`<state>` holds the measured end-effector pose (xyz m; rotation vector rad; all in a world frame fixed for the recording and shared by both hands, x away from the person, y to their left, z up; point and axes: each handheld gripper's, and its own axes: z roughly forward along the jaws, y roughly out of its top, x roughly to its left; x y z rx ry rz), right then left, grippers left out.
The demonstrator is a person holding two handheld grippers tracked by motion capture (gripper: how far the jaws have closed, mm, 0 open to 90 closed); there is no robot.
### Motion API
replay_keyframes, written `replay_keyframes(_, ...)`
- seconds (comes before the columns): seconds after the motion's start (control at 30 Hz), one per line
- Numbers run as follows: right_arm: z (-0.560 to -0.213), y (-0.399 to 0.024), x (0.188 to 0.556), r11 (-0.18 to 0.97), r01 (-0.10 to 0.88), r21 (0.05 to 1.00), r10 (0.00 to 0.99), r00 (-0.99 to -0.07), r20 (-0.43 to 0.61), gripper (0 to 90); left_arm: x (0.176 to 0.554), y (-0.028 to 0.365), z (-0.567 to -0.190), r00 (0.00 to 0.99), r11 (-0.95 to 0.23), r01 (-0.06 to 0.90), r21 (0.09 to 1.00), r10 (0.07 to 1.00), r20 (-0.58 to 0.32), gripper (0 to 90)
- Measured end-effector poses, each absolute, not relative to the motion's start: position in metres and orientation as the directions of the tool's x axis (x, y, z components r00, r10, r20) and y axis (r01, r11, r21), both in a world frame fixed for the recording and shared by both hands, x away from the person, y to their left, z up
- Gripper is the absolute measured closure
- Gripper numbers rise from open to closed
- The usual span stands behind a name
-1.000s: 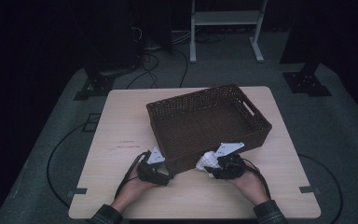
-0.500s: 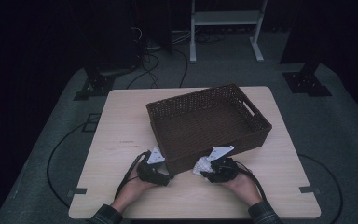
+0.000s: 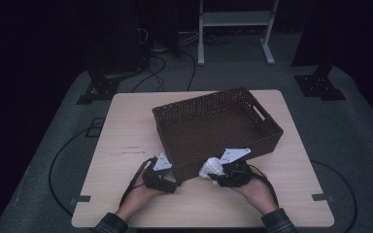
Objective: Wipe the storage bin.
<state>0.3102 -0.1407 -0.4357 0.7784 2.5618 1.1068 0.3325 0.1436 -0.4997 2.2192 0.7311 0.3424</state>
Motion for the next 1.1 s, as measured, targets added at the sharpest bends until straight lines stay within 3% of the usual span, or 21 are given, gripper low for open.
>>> replay_keyframes(0.4, -0.429, -0.136, 0.310, 0.578, 0.357, 0.734, 0.548, -0.836, -0.024, 56.6, 0.332, 0.144, -0.500, 0.800, -0.546, 0.396, 0.738, 0.600, 0.015, 14.0)
replay_keyframes(1.1, -0.468, -0.107, 0.316, 0.637, 0.383, 0.669, 0.511, -0.860, 0.006, 56.7, 0.332, 0.144, -0.500, 0.801, -0.548, 0.396, 0.737, 0.599, 0.016, 14.0)
